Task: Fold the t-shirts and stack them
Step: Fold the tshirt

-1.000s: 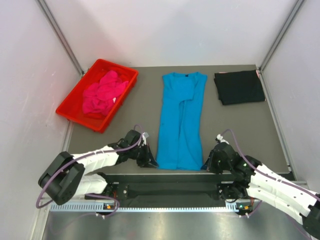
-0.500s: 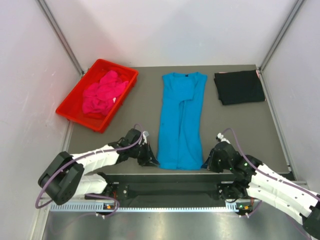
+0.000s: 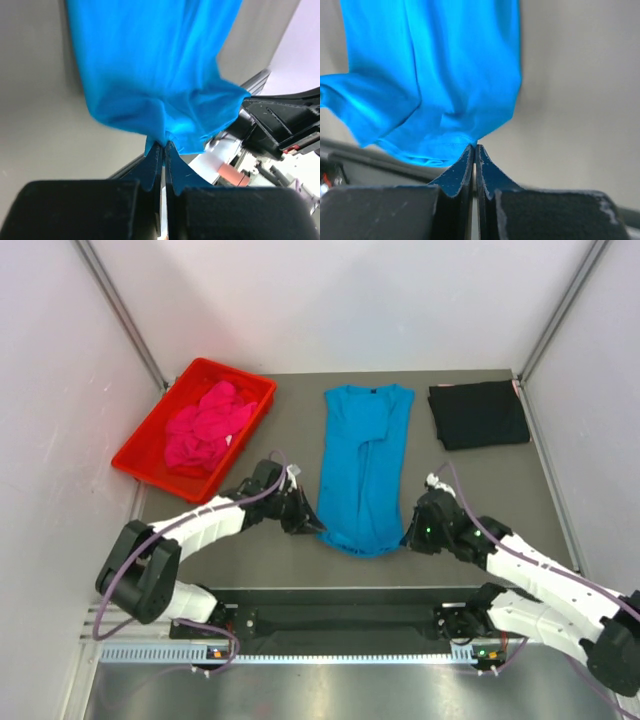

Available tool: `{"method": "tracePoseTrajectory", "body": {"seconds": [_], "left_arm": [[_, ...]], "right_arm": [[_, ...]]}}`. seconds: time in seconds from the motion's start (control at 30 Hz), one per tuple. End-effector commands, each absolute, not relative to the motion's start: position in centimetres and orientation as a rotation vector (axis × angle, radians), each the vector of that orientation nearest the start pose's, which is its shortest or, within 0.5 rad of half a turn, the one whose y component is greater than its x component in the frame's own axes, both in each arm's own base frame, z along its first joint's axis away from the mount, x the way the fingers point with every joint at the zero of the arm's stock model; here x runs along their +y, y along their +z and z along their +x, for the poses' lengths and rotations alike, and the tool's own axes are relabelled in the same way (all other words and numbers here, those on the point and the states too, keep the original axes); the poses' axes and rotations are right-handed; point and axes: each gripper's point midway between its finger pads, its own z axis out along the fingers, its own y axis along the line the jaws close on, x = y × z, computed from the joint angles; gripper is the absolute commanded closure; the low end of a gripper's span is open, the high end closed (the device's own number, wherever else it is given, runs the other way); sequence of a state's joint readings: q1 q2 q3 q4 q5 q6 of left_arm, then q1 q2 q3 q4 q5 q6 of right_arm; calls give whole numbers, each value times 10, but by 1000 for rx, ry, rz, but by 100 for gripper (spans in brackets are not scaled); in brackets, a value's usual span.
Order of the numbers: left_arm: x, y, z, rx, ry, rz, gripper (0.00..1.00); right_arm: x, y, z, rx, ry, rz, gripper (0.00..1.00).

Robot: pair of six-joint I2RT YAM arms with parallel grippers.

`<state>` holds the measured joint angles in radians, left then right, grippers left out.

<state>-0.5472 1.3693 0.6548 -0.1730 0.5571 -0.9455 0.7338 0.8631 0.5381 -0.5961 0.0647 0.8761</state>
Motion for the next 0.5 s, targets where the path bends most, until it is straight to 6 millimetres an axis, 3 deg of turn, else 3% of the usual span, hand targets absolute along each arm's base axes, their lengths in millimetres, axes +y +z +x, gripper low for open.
{"method": "tracePoseTrajectory", "body": {"seconds": [0.0,0.1,0.17,0.2,0.27,0.3,0.33,0.4,0.47], "left_arm": [[-261,102,227,2684,-1252,-214,100],[-263,103,260,2678,-1273,-216,100],[-267,118,284,2629,-1316,-177,100],[-268,110,291,2657,-1319,-184,100],[-270,123,319,2612,-1330,-155,100],[-270,113,328,2636,-1325,-159,100],[-272,126,345,2604,-1325,-148,100],[-265,116,368,2612,-1294,-189,100],[-259,124,395,2566,-1286,-198,100]], "right_arm": [[161,103,197,2488,485,165,100],[152,118,230,2460,431,156,100],[148,128,256,2443,407,164,100],[147,131,263,2439,402,126,100],[148,140,287,2422,400,122,100],[149,142,295,2415,398,86,100],[151,143,308,2417,388,83,100],[145,143,327,2417,368,72,100],[140,141,352,2423,338,76,100]]}}
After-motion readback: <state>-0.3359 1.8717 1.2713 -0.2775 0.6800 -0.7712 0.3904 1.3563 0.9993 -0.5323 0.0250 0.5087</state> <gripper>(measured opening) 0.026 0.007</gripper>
